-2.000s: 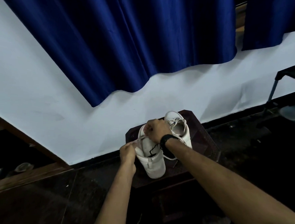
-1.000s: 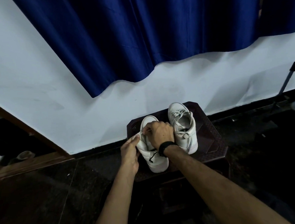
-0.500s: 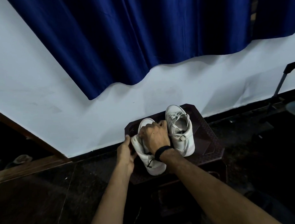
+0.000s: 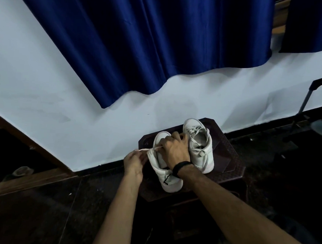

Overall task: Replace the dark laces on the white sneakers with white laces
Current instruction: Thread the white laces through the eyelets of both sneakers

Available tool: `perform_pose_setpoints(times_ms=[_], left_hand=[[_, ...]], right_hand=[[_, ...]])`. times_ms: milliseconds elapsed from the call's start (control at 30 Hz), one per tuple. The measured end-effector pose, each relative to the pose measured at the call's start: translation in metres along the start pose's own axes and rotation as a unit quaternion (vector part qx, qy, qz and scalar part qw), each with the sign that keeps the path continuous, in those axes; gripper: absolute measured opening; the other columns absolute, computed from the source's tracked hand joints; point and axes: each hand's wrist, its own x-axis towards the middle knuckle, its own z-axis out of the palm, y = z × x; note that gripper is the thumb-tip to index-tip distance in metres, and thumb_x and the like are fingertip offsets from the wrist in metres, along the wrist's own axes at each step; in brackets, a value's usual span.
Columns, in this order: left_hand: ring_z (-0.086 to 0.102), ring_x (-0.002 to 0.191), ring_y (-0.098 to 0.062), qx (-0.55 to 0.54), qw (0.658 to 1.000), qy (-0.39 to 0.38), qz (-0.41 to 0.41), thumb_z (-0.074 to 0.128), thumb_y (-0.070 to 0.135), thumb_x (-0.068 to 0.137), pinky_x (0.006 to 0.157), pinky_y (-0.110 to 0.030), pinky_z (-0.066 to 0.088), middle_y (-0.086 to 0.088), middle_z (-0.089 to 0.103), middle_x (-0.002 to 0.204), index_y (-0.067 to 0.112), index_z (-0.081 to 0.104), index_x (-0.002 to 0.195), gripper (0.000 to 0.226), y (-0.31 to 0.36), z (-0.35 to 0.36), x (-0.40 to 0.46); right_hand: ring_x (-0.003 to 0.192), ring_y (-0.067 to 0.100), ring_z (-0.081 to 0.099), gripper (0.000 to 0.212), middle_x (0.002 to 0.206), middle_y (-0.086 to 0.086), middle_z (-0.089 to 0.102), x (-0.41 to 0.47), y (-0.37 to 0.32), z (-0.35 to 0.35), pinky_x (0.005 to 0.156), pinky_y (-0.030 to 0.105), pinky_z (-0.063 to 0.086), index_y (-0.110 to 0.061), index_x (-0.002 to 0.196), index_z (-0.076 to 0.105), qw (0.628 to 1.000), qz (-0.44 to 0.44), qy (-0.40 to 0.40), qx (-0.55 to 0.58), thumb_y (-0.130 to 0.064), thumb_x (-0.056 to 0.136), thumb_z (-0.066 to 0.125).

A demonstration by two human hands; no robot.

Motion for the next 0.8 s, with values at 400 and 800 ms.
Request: perform_pose_setpoints(times_ms=[400,800], left_hand=[[0.051,0.05,-0.006,0.382,0.918,-0.099,0.038,0.061,0.04,0.094,0.049,-0.02,0.035,0.005,0.06,0.056,0.016,0.073,0.08,0.03,0.005,-0.055,-0.012],[0.053,0.119,-0.04,0.416,0.863,0.265,-0.107,0.048,0.038,0.089,0.104,-0.047,0.036,-0.021,0.062,0.124,0.005,0.066,0.115,0.046,-0.032,-0.122,-0.028]], right_hand=[[0.081,0.024,0.056,0.013,0.067,-0.006,0.067,0.0,0.0,0.003,0.075,0.04,0.026,-0.023,0.068,0.068,1.0,0.007,0.001,-0.018,-0.033,0.067,0.077],[0.094,0.025,0.053,0.017,0.073,-0.003,0.069,0.001,0.002,0.002,0.089,0.048,0.031,-0.023,0.08,0.071,0.998,0.009,-0.048,-0.049,-0.038,0.076,0.064]])
